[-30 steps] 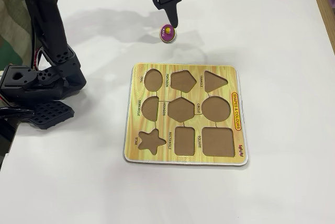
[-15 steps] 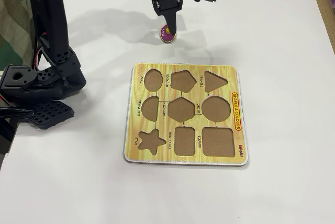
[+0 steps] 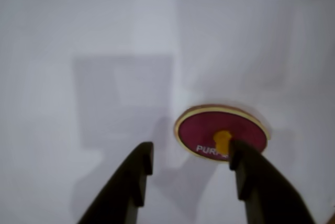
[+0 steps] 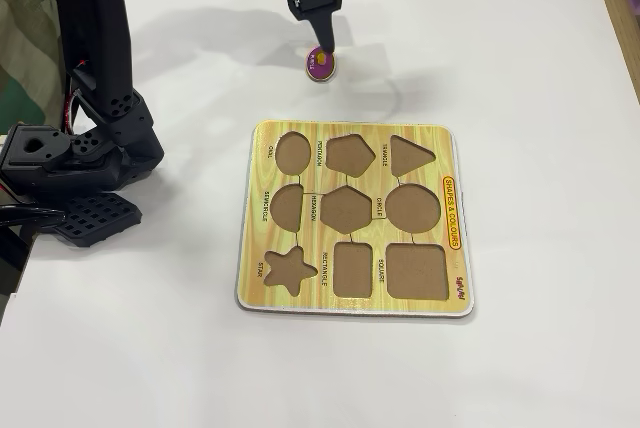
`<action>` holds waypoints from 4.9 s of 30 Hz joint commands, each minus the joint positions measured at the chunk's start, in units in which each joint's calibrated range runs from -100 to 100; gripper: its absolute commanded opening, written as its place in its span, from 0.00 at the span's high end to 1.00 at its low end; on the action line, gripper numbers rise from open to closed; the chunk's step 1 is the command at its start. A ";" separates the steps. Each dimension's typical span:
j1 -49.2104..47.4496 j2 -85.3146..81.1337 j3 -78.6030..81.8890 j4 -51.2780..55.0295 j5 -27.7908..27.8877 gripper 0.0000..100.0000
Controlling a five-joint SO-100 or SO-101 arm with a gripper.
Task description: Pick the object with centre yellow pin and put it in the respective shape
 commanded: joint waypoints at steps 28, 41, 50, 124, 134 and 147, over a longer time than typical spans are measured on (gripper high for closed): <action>3.37 -7.50 11.78 -1.87 -0.16 0.83; 3.27 -6.75 11.51 -1.96 -0.11 0.84; 3.37 -6.66 12.05 -1.96 0.26 0.84; 3.47 -6.66 20.50 -7.49 0.31 0.93; 3.47 -6.66 20.59 -7.49 0.36 0.99; 3.47 -7.67 20.68 -6.63 0.41 0.99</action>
